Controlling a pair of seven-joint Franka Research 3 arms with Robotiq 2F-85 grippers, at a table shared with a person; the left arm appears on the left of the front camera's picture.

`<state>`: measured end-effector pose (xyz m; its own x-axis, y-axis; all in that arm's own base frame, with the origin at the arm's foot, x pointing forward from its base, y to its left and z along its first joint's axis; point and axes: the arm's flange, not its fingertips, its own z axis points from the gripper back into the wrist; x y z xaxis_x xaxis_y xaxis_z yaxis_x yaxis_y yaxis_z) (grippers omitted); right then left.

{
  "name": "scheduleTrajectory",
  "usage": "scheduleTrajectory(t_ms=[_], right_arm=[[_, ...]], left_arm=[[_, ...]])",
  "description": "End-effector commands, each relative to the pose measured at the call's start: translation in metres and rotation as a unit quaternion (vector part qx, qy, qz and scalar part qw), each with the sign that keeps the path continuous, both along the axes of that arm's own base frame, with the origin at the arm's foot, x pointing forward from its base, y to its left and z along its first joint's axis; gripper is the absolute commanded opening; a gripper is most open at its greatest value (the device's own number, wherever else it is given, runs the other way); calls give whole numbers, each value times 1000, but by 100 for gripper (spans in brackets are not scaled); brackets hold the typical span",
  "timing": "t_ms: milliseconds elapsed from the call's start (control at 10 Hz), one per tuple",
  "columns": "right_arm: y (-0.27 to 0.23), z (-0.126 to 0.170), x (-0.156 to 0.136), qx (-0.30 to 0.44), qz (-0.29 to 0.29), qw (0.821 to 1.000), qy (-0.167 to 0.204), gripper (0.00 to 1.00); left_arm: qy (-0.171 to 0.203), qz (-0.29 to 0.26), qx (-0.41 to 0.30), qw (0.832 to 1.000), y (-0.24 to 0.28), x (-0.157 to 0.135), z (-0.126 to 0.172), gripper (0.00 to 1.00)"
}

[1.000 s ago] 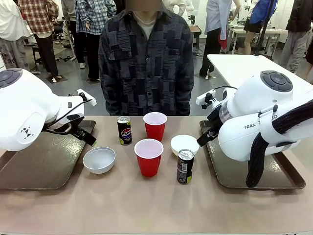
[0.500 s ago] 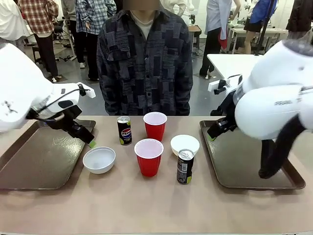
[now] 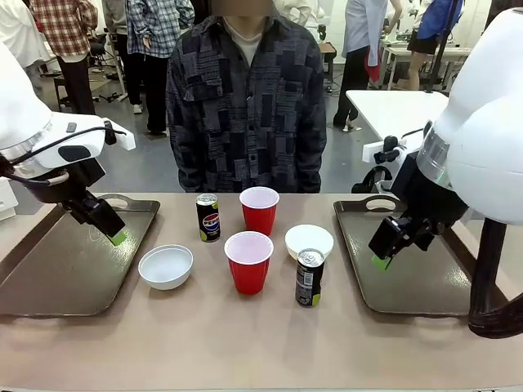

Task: Prepare tableware on both trays.
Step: Pick up a Picnic Bowl from the table and place it on a Handle tray.

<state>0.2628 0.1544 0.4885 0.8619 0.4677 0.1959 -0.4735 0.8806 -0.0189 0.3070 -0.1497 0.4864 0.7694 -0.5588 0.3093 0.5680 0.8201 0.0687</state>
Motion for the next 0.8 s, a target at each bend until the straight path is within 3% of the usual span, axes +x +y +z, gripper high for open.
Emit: scheduleTrajectory(t_ms=[0,100,200,300,400,600,700], right_arm=[[-2,3,8,8,-4,1000,-19,100],[-2,3,8,8,-4,1000,-19,100],[-1,1,2,2,-2,1000,-5,100],[-25,4,6,40,-24,999,2,100],[-71,11,5,109,-64,992,8,100],[-156,16,-7,222,-137,965,4,100],[-195,13,-17,284,-171,943,12,100]], left_arm=[[24,-24,-24,999,0,4,-10,100],[0,0,0,1000,0,0,0,100],[30,25,-77,996,12,14,2,100],[63,5,-169,984,34,18,11,100],[93,-3,-249,964,67,14,21,100],[99,16,-372,923,143,13,29,100],[100,42,-420,901,179,11,28,100]])
